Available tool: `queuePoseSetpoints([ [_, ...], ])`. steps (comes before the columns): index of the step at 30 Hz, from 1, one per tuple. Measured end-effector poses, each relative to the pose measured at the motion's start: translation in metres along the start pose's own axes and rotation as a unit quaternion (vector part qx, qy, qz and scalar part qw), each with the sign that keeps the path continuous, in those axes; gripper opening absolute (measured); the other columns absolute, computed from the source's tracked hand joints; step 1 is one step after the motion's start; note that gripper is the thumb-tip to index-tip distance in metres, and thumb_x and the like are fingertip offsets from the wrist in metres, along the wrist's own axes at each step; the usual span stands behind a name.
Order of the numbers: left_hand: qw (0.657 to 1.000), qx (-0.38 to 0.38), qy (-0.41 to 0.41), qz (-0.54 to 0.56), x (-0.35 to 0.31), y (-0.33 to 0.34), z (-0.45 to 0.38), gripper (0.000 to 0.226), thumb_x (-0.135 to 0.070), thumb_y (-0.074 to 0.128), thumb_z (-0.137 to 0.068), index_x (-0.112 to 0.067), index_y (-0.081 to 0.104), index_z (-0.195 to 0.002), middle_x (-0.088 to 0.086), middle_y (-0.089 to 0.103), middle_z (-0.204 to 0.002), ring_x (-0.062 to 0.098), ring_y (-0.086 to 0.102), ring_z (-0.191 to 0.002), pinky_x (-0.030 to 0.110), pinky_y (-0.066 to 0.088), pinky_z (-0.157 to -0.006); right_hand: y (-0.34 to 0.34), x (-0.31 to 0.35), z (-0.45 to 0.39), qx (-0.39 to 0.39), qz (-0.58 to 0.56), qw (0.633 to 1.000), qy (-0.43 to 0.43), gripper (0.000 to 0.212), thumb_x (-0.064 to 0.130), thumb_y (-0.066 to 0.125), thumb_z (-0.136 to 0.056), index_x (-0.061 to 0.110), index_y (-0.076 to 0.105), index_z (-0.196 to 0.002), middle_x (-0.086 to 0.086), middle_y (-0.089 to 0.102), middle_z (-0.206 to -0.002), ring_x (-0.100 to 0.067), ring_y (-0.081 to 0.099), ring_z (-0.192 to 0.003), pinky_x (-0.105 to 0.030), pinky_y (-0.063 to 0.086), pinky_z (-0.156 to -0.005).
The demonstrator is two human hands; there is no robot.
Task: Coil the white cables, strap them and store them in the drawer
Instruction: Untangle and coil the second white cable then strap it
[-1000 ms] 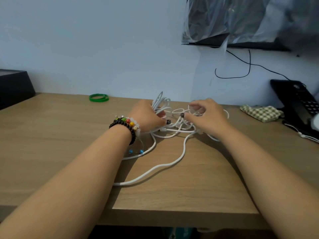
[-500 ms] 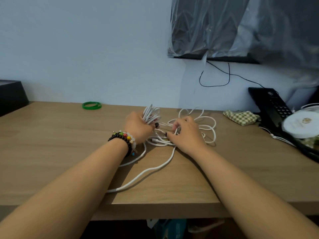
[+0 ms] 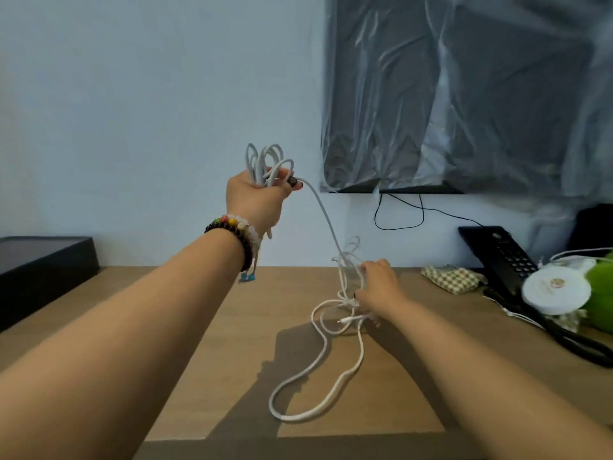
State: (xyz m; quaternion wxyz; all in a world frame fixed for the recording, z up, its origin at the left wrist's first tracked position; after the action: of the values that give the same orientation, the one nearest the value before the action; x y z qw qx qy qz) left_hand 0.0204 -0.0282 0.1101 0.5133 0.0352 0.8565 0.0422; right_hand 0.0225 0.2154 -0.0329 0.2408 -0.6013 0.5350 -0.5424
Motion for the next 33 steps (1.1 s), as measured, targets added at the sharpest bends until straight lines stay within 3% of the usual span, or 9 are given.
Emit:
queuePoseSetpoints([
  [8, 0.985, -0.106, 0.060, 0.125, -0.106, -0.050, -0.002, 0.015, -0.003, 0.060, -0.091, -0.017, 0.064, -0.086, -0.005, 0.074, -0.087, -0.003, 0.067, -0.067, 0.016, 0.042, -0.052, -0.075, 0.001, -0.007, -0.031, 0.026, 0.998, 0.039, 0.070, 0.047, 0.072, -0.080, 0.006, 0.045, -0.130, -0.013, 0.040, -0.132, -0.034, 0.054, -0.112, -0.038, 0.045, -0.087],
  [15, 0.984, -0.131, 0.084, 0.089, -0.130, -0.084, 0.001, 0.014, -0.007, 0.065, -0.089, -0.019, 0.064, -0.084, -0.009, 0.074, -0.076, 0.000, 0.069, -0.079, 0.024, 0.044, -0.067, -0.190, 0.044, -0.005, -0.304, -0.129, 0.944, 0.007, 0.056, 0.030, 0.057, -0.096, 0.004, 0.035, -0.141, -0.013, 0.035, -0.139, -0.033, 0.056, -0.096, -0.035, 0.041, -0.073],
  [17, 0.984, -0.126, 0.089, 0.085, -0.133, -0.088, 0.003, 0.013, -0.005, 0.063, -0.090, -0.018, 0.064, -0.086, -0.007, 0.074, -0.080, -0.005, 0.067, -0.069, 0.025, 0.044, -0.068, -0.193, 0.071, -0.013, -0.251, -0.137, 0.956, -0.073, 0.063, 0.031, 0.056, -0.096, 0.006, 0.028, -0.147, -0.010, 0.029, -0.147, -0.031, 0.052, -0.115, -0.037, 0.042, -0.088],
  [19, 0.985, -0.124, 0.089, 0.080, -0.134, -0.092, 0.004, 0.012, -0.004, 0.062, -0.091, -0.015, 0.065, -0.090, -0.005, 0.074, -0.084, -0.007, 0.064, -0.061, 0.022, 0.044, -0.066, -0.158, 0.086, -0.025, -0.054, -0.081, 0.991, -0.095, 0.063, 0.037, 0.060, -0.094, 0.007, 0.039, -0.145, -0.010, 0.037, -0.148, -0.029, 0.047, -0.127, -0.036, 0.039, -0.101],
  [22, 0.988, -0.109, 0.086, 0.069, -0.135, -0.091, 0.005, 0.013, -0.001, 0.061, -0.091, -0.013, 0.066, -0.092, -0.002, 0.074, -0.088, -0.007, 0.066, -0.063, 0.017, 0.045, -0.063, -0.107, 0.071, -0.017, 0.156, 0.043, 0.986, -0.032, 0.044, 0.039, 0.069, -0.087, 0.008, 0.066, -0.118, -0.007, 0.062, -0.118, -0.026, 0.059, -0.103, -0.035, 0.053, -0.085],
  [25, 0.994, -0.074, 0.074, 0.028, -0.131, -0.083, 0.007, 0.012, -0.002, 0.064, -0.089, -0.014, 0.068, -0.092, -0.005, 0.074, -0.087, -0.007, 0.065, -0.070, 0.022, 0.045, -0.064, -0.107, 0.083, -0.015, 0.091, -0.073, 0.992, -0.041, 0.035, 0.032, 0.069, -0.087, -0.001, 0.069, -0.101, -0.006, 0.060, -0.087, -0.021, 0.056, -0.082, -0.032, 0.050, -0.072],
  [27, 0.997, -0.033, 0.063, 0.002, -0.125, -0.074, 0.010, 0.011, -0.003, 0.066, -0.088, -0.010, 0.069, -0.095, -0.002, 0.075, -0.090, -0.007, 0.058, -0.054, 0.021, 0.043, -0.056, -0.120, 0.108, -0.009, 0.035, -0.218, 0.972, -0.081, 0.029, 0.033, 0.064, -0.091, 0.004, 0.064, -0.095, -0.003, 0.059, -0.089, -0.017, 0.056, -0.084, -0.032, 0.046, -0.079],
  [30, 0.998, 0.021, 0.051, -0.031, -0.113, -0.059, 0.016, 0.015, -0.004, 0.066, -0.088, -0.005, 0.069, -0.103, 0.001, 0.076, -0.091, -0.004, 0.050, -0.040, 0.021, 0.037, -0.046, -0.128, 0.157, 0.013, 0.068, -0.381, 0.915, -0.114, 0.022, 0.033, 0.050, -0.098, 0.015, 0.061, -0.106, 0.000, 0.065, -0.109, -0.018, 0.062, -0.105, -0.037, 0.044, -0.096],
  [33, 0.997, 0.051, 0.029, -0.041, -0.097, -0.050, 0.021, 0.014, -0.006, 0.068, -0.086, -0.005, 0.068, -0.101, 0.007, 0.076, -0.091, 0.002, 0.045, -0.040, 0.022, 0.035, -0.045, -0.131, 0.186, 0.032, 0.112, -0.479, 0.861, -0.131, 0.032, 0.025, 0.040, -0.102, 0.005, 0.065, -0.105, -0.009, 0.071, -0.087, -0.024, 0.070, -0.086, -0.035, 0.051, -0.086],
])
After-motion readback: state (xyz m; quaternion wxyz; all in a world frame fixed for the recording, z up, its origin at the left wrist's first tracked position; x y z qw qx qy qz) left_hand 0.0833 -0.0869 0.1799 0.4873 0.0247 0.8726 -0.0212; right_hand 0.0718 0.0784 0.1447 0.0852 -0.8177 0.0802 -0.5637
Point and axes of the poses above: each hand's wrist, its own z-axis away from the middle knuckle, its own y-axis out of the palm, x = y × z, the point moved 9 cm from there along -z, towards the middle knuckle
